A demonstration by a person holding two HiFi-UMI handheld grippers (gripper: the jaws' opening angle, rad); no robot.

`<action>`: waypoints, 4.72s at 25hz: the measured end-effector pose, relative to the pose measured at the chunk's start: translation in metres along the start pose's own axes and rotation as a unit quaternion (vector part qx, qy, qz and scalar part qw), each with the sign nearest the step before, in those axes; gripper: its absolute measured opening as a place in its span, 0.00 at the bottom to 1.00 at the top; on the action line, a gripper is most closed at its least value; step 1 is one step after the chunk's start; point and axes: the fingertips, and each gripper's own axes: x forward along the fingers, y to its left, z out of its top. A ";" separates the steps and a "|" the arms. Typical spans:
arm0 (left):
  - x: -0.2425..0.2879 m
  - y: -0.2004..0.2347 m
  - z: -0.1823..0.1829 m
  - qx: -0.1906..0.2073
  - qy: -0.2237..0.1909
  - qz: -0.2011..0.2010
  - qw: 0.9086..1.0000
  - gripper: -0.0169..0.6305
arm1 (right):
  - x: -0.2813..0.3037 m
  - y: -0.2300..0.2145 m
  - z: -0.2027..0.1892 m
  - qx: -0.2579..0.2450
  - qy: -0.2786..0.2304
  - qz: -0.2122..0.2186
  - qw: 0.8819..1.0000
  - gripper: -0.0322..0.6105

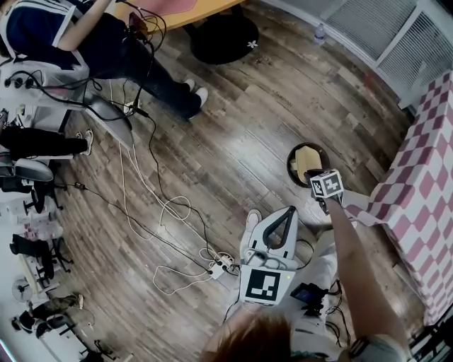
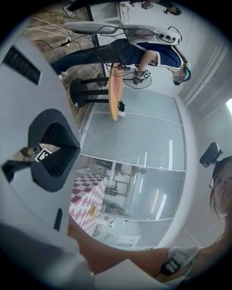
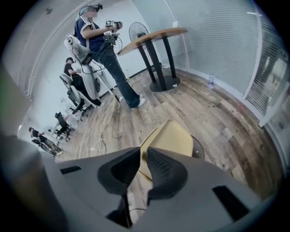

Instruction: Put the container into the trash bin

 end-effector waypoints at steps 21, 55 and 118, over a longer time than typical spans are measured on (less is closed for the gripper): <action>0.000 -0.011 0.009 -0.011 0.005 0.006 1.000 0.03 | -0.039 -0.002 -0.020 -0.042 0.017 -0.025 0.999 0.13; -0.029 -0.040 0.071 0.014 -0.032 0.017 0.999 0.03 | -0.272 0.181 0.102 -0.247 -0.226 0.070 0.940 0.04; -0.053 -0.099 0.157 0.083 -0.149 -0.023 0.985 0.03 | -0.505 0.245 0.162 -0.237 -0.462 -0.060 0.852 0.04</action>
